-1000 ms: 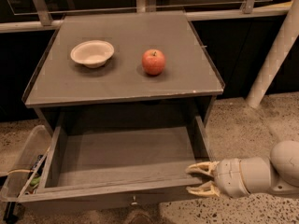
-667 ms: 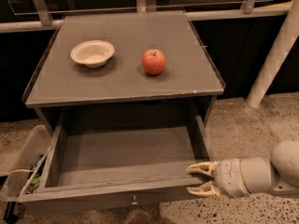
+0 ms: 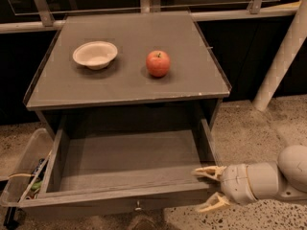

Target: Open top drawer

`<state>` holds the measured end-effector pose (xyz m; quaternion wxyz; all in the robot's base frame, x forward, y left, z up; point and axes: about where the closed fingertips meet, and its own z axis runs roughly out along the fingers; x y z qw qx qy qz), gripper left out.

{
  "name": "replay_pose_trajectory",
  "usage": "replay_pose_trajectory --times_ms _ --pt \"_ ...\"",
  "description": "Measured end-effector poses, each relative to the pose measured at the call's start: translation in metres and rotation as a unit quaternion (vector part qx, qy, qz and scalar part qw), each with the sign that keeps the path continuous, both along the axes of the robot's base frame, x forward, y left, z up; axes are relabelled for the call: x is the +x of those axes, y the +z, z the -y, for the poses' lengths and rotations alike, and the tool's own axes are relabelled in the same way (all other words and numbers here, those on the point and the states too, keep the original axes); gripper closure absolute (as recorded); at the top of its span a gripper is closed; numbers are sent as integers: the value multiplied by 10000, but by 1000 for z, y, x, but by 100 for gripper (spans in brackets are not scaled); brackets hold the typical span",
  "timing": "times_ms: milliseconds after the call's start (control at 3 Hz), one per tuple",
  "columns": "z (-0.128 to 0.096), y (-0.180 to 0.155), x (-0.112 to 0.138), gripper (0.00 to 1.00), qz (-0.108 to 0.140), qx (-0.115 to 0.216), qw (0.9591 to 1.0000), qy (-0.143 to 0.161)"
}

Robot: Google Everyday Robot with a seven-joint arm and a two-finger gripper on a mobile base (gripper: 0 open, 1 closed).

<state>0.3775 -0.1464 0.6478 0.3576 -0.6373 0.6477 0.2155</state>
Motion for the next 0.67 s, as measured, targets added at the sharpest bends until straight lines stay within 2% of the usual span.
replay_pose_trajectory --times_ms 333,667 --pt "0 0 0 0 0 0 10000 0" --pt "0 0 0 0 0 0 10000 1"
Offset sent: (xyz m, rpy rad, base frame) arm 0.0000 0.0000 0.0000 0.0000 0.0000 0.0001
